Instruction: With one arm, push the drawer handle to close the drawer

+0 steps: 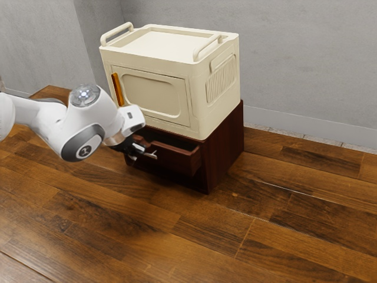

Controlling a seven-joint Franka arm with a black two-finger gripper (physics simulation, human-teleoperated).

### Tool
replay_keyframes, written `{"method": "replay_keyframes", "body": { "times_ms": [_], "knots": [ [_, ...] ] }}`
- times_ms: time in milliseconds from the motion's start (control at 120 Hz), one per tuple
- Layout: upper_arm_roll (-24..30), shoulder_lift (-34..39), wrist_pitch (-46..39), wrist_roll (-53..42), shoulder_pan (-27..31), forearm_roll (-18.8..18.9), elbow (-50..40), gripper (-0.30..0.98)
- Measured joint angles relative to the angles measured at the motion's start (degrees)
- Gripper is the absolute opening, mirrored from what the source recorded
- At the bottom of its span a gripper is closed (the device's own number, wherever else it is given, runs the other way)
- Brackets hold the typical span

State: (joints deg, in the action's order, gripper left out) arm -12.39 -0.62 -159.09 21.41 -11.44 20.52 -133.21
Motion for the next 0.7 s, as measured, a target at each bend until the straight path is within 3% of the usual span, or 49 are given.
{"method": "replay_keyframes", "body": {
  "times_ms": [700],
  "knots": [
    [0.07,-7.31,-7.49,0.32,-0.33,2.83,6.24,-0.10]
  ]
}}
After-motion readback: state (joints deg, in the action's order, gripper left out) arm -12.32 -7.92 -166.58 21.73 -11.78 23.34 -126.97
